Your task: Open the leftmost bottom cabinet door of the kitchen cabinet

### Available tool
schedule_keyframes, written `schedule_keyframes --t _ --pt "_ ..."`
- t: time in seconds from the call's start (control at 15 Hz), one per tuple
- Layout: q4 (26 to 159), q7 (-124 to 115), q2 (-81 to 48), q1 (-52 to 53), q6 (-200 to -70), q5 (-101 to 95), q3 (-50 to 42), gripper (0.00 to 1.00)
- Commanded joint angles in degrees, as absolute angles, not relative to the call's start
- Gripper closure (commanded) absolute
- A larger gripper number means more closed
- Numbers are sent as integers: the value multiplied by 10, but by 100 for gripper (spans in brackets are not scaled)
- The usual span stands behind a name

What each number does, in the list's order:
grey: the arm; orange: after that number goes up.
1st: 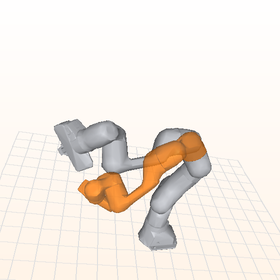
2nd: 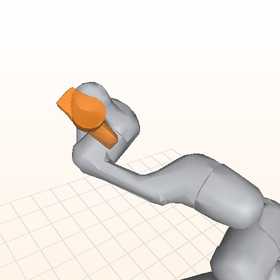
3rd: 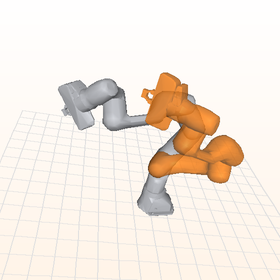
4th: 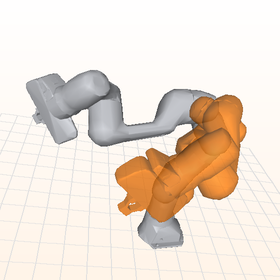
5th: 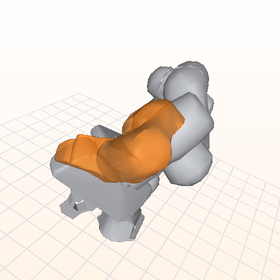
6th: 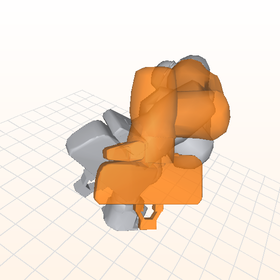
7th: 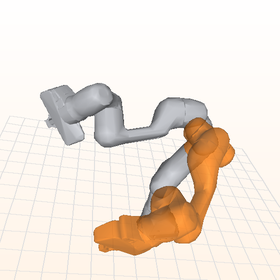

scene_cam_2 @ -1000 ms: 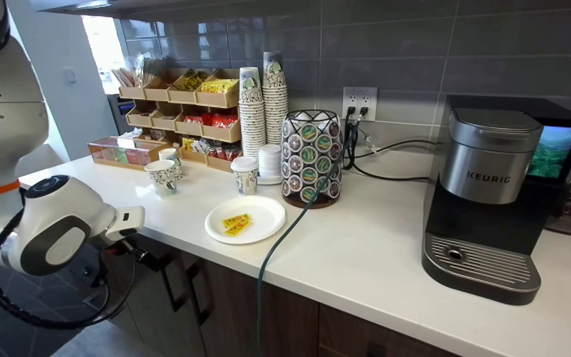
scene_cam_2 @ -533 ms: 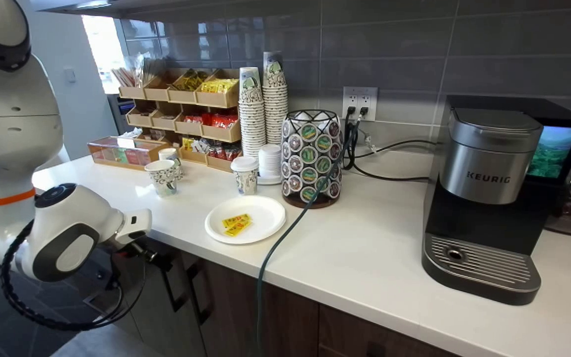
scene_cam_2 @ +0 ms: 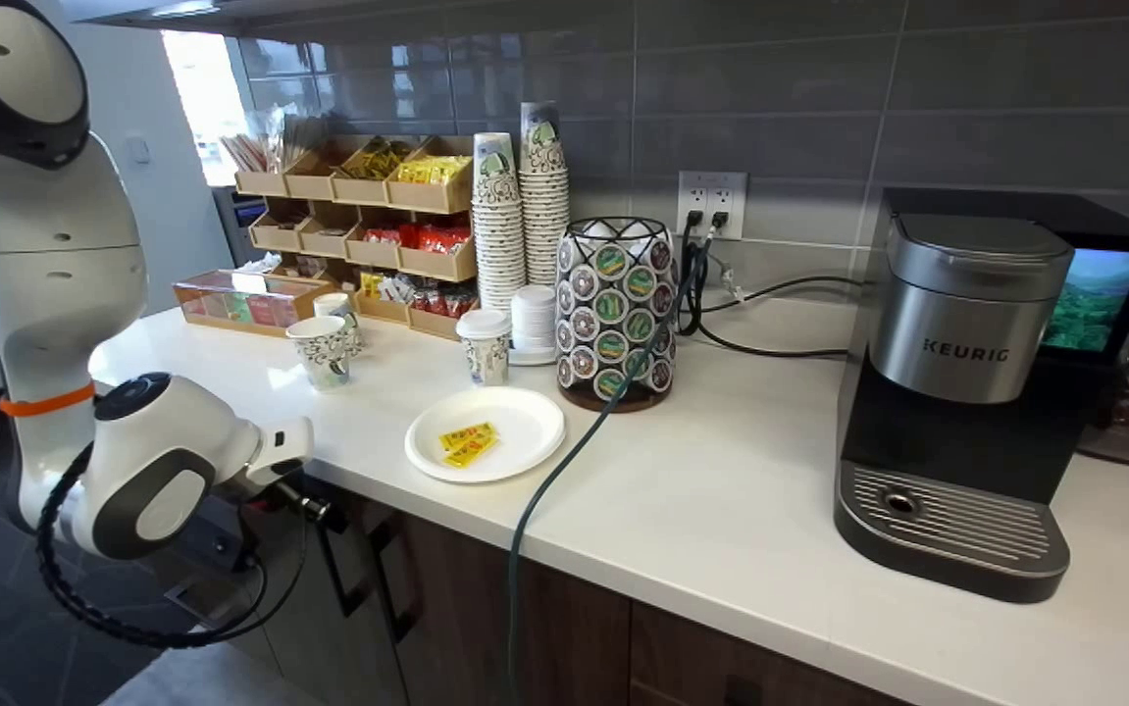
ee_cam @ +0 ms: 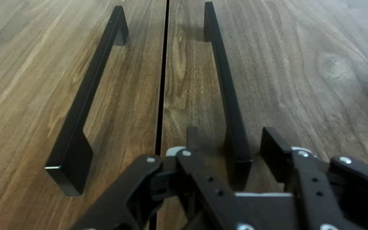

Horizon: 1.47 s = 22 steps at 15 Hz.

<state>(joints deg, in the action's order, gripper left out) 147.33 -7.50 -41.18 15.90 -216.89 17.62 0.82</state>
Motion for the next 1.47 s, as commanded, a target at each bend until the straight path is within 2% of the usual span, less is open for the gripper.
schedule_keyframes --t 0.0,0.2,0.27,0.4,0.8,1.27,1.4 --pt "1472 -66 -417 172 -2173 198 7 77" --pt "1485 -66 -403 177 -2159 208 9 99" --pt "1489 -66 -399 181 -2153 214 9 100" --pt "1499 -59 -389 187 -2137 225 11 97" --pt "1560 -106 -342 212 -2088 308 21 97" --pt "1647 -243 -302 188 -2120 342 110 97" --pt "1574 -216 -362 175 -2114 427 162 97"
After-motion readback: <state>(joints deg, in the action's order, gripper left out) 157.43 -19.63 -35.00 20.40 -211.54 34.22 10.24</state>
